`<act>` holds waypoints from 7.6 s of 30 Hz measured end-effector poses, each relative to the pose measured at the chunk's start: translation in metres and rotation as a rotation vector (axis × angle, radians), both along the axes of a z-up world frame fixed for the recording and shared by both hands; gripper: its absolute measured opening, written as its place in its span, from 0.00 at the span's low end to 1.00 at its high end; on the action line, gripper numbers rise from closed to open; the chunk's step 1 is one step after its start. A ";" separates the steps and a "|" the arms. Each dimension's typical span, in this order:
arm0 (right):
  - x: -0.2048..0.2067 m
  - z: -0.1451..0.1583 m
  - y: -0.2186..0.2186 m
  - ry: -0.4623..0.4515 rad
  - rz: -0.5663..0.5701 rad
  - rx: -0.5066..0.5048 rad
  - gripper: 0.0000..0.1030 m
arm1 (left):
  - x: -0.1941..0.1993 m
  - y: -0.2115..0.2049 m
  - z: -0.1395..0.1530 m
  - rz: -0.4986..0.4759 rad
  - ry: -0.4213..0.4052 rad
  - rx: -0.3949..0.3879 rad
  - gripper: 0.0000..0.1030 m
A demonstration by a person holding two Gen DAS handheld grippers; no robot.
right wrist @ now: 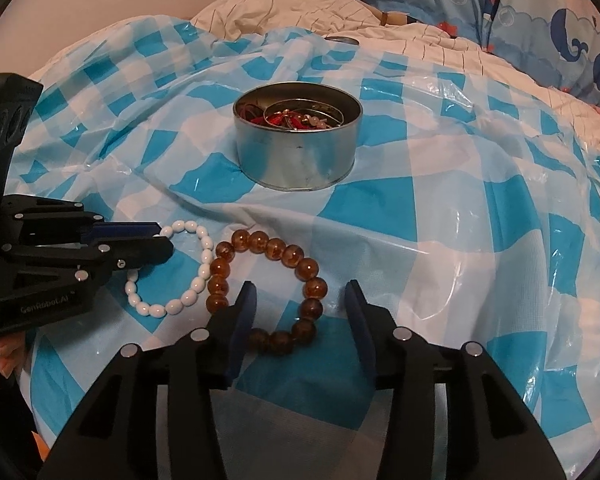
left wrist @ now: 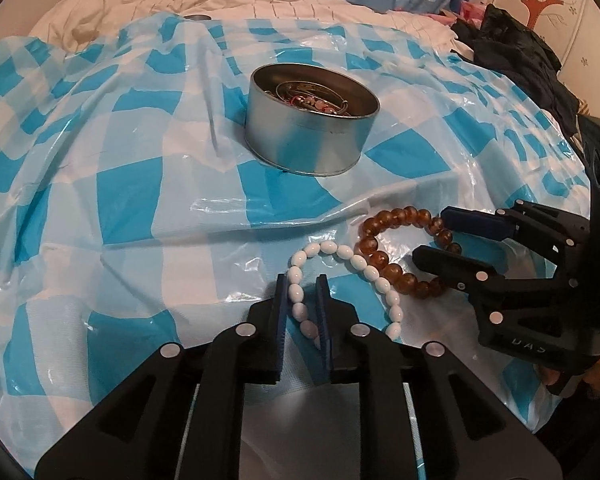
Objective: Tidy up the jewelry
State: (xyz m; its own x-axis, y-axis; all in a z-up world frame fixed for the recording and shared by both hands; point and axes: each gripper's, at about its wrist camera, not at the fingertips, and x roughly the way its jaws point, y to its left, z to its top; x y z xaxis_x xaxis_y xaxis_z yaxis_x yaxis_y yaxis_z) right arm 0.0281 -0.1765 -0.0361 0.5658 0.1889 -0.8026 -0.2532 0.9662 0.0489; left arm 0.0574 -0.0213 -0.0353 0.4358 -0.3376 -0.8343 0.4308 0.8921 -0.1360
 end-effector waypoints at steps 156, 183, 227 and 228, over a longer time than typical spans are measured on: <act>-0.002 0.033 -0.032 -0.101 -0.145 0.257 0.44 | -0.007 0.040 0.056 0.208 -0.121 -0.098 0.51; -0.018 0.007 -0.016 -0.096 -0.235 0.109 0.86 | -0.016 0.009 0.032 0.225 -0.200 0.075 0.83; -0.009 -0.005 -0.009 -0.024 -0.258 -0.002 0.93 | 0.008 0.023 -0.004 0.290 -0.097 0.100 0.88; -0.009 -0.006 -0.007 -0.024 -0.257 -0.009 0.93 | 0.008 0.023 -0.005 0.291 -0.093 0.099 0.88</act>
State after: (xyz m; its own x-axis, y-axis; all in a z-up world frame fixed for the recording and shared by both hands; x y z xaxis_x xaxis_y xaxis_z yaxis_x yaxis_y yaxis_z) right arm 0.0193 -0.1840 -0.0417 0.6132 0.0294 -0.7894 0.0001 0.9993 0.0373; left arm 0.0656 0.0015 -0.0399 0.5781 -0.1068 -0.8089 0.1619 0.9867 -0.0146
